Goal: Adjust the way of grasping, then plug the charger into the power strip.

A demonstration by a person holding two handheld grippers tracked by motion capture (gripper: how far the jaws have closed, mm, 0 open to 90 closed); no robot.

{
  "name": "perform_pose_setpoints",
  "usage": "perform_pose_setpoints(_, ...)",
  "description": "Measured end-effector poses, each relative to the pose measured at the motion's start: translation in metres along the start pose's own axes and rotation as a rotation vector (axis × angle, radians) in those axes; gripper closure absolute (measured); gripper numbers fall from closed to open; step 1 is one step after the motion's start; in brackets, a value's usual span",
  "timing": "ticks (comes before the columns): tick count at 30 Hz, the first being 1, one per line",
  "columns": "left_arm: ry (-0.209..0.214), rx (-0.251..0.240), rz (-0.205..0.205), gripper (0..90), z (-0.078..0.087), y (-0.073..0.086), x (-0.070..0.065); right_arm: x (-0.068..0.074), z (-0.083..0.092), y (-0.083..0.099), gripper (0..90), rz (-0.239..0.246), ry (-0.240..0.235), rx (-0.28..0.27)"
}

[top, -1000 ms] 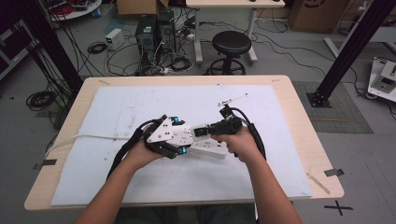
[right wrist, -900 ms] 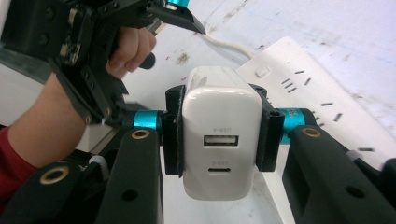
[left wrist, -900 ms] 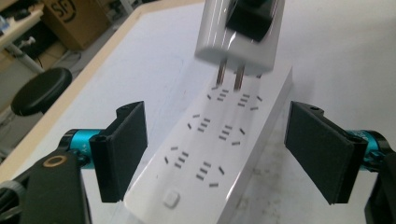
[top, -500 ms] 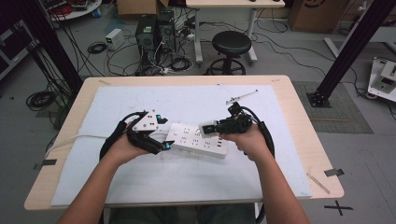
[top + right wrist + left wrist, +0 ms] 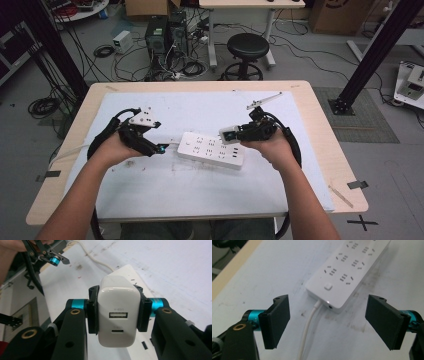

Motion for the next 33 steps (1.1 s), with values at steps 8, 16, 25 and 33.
perform_pose_setpoints(8, 0.033, 0.055, 0.044, 20.0, 0.006, 0.011, 0.018, -0.005, 0.002, -0.002, 63.3, 0.004, 0.044, 0.016)
perform_pose_setpoints(16, 0.036, 0.086, 0.057, 20.0, 0.002, 0.017, 0.026, -0.007, 0.002, -0.004, 63.3, 0.015, 0.052, 0.037)
perform_pose_setpoints(25, 0.012, 0.045, 0.056, 20.0, 0.011, 0.020, 0.029, -0.013, 0.008, -0.012, 63.3, 0.033, 0.079, 0.049)
perform_pose_setpoints(33, -0.011, 0.042, 0.045, 20.0, 0.020, 0.028, 0.027, -0.018, 0.003, -0.025, 63.3, 0.110, 0.135, 0.166)
Point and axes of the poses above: each handheld gripper's, and its own axes: z roughly backward along the jaws, y roughly out of its underside, x roughly to its left, the point moved 4 cm from there along -z, roughly forward along the jaws, and after that the axes turned 6 degrees about x, right-handed, at the moved point
